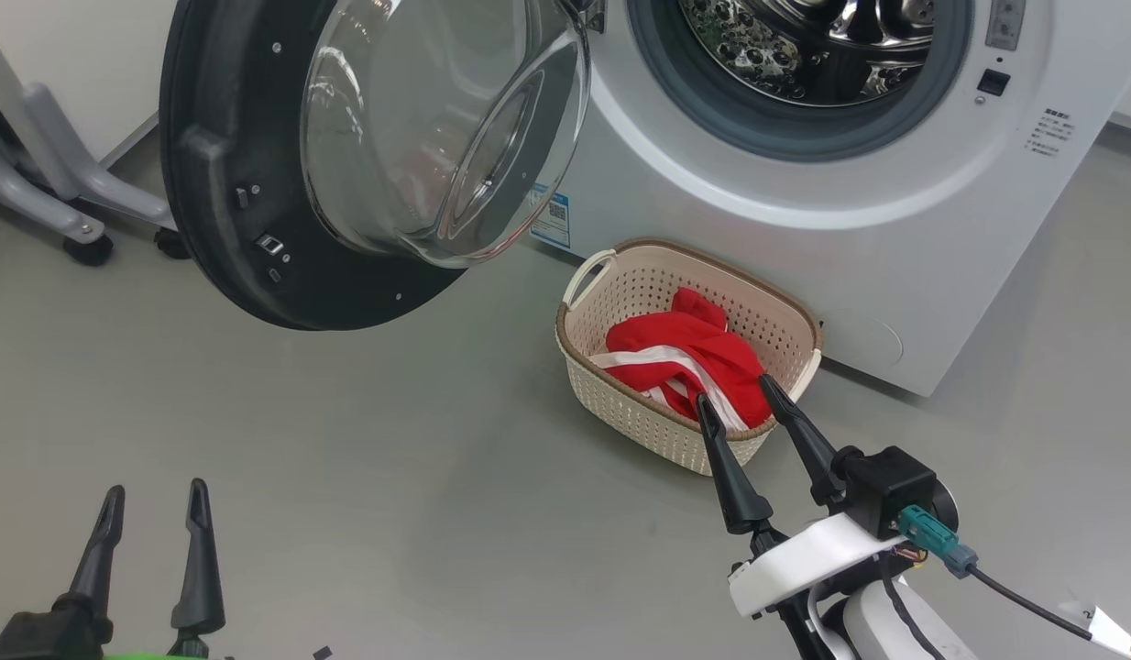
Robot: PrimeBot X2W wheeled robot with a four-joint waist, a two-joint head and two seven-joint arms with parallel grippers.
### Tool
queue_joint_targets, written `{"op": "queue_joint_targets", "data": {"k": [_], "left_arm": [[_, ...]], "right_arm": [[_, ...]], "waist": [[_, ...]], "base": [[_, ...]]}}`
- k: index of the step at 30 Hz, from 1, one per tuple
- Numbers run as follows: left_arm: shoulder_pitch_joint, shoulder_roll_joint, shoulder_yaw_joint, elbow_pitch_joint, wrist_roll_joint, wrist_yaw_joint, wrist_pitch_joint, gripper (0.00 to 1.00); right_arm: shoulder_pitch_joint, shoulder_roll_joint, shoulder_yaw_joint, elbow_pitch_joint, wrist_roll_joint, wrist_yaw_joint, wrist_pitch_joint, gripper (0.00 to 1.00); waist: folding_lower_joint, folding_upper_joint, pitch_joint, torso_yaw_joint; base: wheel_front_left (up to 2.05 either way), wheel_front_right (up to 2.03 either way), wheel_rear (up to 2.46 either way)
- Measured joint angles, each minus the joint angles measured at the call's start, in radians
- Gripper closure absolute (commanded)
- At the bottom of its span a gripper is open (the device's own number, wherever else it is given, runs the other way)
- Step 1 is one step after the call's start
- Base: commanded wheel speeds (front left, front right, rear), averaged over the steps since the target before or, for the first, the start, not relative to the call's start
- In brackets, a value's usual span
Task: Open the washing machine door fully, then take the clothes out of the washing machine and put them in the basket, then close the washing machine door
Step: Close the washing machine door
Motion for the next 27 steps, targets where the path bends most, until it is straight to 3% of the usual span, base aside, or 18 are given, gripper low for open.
{"op": "queue_joint_targets", "data": {"k": [14, 27], "left_arm": [[0.012, -0.008, -0.002, -0.016, 0.004, 0.0, 0.0, 0.0], [0.012, -0.01, -0.016, -0.016, 0.023, -0.003, 0.0, 0.0]], "right_arm": [[-0.016, 0.0, -0.016, 0.02, 0.017, 0.005, 0.0, 0.0], [-0.016, 0.0, -0.041, 0.021, 0.018, 0.003, 0.0, 0.0]], "waist": [[0.0, 0.0, 0.001, 0.005], [0.0, 0.0, -0.007, -0.002]], "base": [[-0.65, -0.65, -0.65], [-0.13, -0.13, -0.13]]}}
